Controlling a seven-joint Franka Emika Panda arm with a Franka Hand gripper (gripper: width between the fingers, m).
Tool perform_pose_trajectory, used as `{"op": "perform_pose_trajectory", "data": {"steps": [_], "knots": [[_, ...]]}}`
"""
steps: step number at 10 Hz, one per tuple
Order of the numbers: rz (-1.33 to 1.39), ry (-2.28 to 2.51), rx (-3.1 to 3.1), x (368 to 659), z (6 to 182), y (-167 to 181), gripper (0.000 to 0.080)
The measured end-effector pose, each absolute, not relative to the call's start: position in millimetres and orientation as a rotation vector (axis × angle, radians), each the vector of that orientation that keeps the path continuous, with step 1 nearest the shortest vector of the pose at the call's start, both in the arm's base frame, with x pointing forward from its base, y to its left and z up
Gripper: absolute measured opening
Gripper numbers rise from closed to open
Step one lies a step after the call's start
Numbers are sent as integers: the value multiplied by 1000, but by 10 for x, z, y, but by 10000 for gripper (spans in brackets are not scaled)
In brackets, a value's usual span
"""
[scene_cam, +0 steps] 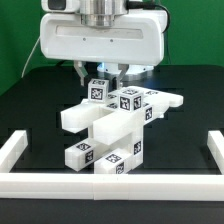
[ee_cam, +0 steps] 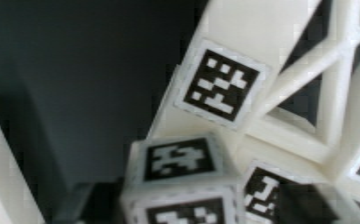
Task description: Assemble chair
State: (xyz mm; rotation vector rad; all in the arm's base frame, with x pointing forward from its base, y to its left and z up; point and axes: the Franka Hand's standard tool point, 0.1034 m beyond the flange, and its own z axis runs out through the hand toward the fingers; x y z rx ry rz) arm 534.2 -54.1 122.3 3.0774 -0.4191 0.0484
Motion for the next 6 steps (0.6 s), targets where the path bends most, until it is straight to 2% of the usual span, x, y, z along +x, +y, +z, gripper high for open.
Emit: {"op": "perform_pose_trajectory", "data": {"steps": [1, 6], "knots": [[52, -568, 3055, 5344, 1223, -540, 281], [95, -1283, 2839, 5378, 1217, -562, 281]]}}
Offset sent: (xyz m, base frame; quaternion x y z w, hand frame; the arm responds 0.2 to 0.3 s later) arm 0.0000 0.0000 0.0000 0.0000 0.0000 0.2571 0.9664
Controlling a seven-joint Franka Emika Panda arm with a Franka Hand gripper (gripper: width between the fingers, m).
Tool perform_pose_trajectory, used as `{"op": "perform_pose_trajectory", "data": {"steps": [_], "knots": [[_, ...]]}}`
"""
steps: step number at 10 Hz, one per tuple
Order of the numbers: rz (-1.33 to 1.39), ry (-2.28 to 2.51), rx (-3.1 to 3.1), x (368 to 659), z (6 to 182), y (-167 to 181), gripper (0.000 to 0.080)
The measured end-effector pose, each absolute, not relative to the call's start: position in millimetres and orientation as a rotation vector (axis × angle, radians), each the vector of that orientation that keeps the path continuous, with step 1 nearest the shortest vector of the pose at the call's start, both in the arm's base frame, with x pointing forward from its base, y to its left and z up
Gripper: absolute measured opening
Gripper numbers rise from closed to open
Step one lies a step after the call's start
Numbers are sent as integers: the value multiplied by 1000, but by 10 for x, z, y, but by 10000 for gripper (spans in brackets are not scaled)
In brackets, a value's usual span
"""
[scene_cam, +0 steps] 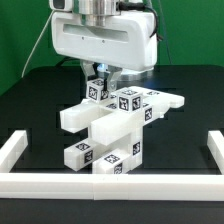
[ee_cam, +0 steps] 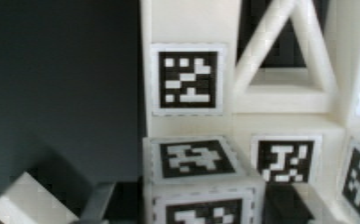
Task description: Assemble chair
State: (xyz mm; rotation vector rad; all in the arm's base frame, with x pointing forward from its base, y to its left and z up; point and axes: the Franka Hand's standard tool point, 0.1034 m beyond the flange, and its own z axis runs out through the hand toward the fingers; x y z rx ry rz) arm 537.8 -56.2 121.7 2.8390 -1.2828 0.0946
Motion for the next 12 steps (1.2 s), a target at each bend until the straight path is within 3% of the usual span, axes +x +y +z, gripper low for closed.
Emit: {"op": "perform_pose_trajectory", "data": {"steps": [5, 8, 9, 10, 12], "knots": [[134, -2093, 2409, 5414, 1213, -588, 282], [133, -2212, 2347, 5423, 1209, -599, 282], [135, -2180, 2375, 5422, 1209, -600, 484], [144, -2046, 2485, 5424, 1213, -619, 601], [166, -1568, 2789, 5419, 1216, -691, 636]]}}
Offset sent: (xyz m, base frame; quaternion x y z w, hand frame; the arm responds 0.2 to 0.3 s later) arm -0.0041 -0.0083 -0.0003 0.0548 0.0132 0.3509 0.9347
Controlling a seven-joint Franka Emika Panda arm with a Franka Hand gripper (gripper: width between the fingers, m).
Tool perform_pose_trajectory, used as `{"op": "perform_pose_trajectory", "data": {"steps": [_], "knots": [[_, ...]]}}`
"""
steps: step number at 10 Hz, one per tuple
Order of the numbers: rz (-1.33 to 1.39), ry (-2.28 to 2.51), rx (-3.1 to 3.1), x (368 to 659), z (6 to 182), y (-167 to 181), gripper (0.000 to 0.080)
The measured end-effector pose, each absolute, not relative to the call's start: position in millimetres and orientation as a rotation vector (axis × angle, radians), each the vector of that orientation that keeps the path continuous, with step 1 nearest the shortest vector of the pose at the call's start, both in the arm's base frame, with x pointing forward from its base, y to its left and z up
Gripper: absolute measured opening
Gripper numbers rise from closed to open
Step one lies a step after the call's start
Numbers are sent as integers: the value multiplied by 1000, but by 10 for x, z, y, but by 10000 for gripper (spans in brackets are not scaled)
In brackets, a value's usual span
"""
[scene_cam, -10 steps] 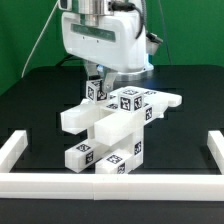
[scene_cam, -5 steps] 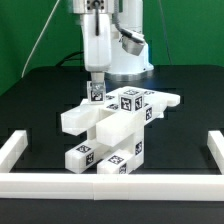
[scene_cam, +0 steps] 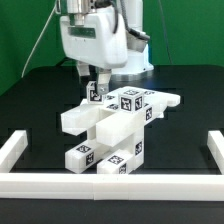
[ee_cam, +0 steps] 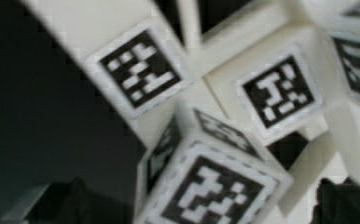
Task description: Assemble chair
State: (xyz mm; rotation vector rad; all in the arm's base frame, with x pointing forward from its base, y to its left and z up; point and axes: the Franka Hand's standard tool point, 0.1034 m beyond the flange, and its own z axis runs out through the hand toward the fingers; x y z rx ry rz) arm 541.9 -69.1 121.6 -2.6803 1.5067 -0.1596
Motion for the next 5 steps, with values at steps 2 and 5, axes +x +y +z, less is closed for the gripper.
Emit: {"op": "perform_pose_trajectory", "data": {"steps": [2, 5], "knots": [[-164, 1195, -2852, 5375, 1184, -700, 646], [-172, 916, -2974, 5379, 1187, -707, 649]]}}
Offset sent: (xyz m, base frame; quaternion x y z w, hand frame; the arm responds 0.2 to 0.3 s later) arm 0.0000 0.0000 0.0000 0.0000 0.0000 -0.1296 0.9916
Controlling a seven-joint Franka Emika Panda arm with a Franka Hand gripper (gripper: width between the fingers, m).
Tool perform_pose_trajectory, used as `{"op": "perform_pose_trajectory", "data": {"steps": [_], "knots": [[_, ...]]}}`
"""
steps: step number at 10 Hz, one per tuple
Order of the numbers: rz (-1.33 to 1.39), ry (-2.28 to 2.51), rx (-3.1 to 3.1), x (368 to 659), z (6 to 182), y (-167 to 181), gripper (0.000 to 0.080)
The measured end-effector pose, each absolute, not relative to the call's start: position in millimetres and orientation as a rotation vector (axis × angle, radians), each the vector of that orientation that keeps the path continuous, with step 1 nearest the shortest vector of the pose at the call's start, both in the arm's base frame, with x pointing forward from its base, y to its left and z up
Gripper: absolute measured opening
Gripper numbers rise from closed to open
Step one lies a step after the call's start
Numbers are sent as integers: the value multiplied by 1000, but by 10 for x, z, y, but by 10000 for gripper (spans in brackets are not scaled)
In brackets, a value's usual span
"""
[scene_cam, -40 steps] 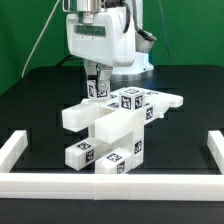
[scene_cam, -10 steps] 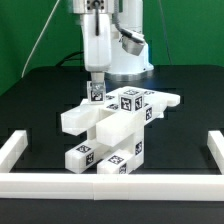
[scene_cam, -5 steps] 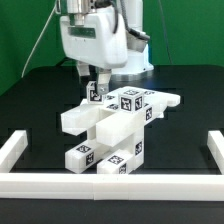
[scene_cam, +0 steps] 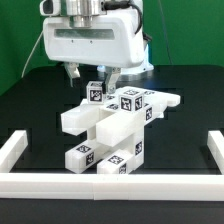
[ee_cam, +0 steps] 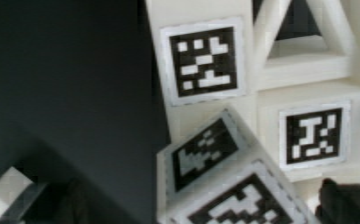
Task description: Assemble chair
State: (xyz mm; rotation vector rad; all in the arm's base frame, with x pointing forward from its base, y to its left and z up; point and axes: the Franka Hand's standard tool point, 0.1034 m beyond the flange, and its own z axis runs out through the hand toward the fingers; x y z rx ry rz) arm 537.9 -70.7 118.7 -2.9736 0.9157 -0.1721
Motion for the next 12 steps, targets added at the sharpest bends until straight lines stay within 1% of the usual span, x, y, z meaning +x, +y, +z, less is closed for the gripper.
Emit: {"op": "perform_pose_trajectory", "data": {"steps": [2, 3, 4, 5, 6, 7, 11, 12], "knots": [[-227, 403, -3131, 5430, 1195, -669, 649], [-223, 498, -3111, 5422, 1189, -671, 649], [-224, 530, -3104, 5422, 1189, -671, 533], [-224, 529, -3105, 5423, 1189, -672, 395], [-225, 630, -3080, 5423, 1188, -670, 395], [-225, 752, -3046, 5423, 1188, -670, 282], [-223, 1137, -2905, 5423, 1186, -671, 282], [-222, 1354, -2800, 5435, 1185, -666, 282]]}}
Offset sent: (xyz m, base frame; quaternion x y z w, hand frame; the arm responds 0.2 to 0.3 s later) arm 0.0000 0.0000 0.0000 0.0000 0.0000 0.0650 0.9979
